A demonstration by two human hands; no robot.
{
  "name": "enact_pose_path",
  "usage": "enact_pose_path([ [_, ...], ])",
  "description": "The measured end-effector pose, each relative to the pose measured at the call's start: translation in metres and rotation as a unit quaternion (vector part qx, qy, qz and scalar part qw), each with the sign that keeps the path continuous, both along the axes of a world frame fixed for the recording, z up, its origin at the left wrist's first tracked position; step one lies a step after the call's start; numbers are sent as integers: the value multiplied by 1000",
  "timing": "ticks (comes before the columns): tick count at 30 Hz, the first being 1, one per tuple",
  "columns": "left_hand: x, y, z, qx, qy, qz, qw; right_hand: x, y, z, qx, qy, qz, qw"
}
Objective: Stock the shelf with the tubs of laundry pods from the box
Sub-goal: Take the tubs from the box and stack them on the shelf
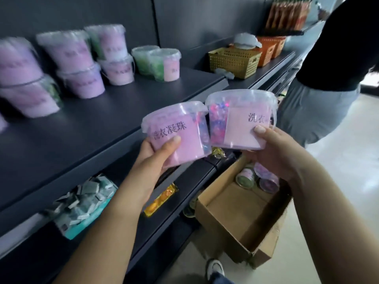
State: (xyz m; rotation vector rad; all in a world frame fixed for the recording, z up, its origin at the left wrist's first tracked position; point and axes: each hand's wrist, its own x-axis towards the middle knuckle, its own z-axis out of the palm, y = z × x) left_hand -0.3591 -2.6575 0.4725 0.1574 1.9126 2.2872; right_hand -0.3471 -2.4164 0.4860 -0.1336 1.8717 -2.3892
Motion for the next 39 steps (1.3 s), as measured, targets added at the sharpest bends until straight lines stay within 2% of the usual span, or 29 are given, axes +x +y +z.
enact_pose_path([
  [6,9,-40,24,-9,34,70,997,-10,-38,26,64,30,52,996],
  [12,-15,-68,30,-80,47,127,988,-55,-50,27,102,29,93,990],
  [17,-83,-63,43,-64,97,180,977,-122,-58,25,-9,49,74,996],
  [20,-134,-41,52,-45,111,208,971,-175,-53,25,-66,72,21,995],
  [24,-210,-17,63,-71,140,253,955,-243,-38,34,-121,96,-42,987],
  [29,-300,0,95,-148,175,318,920,-311,-26,34,-118,102,-80,984],
  [33,-367,6,111,-192,201,295,914,-346,-26,24,-131,90,-101,982],
  [39,-433,8,105,-296,195,318,879,-368,-22,9,-123,72,-91,986],
])
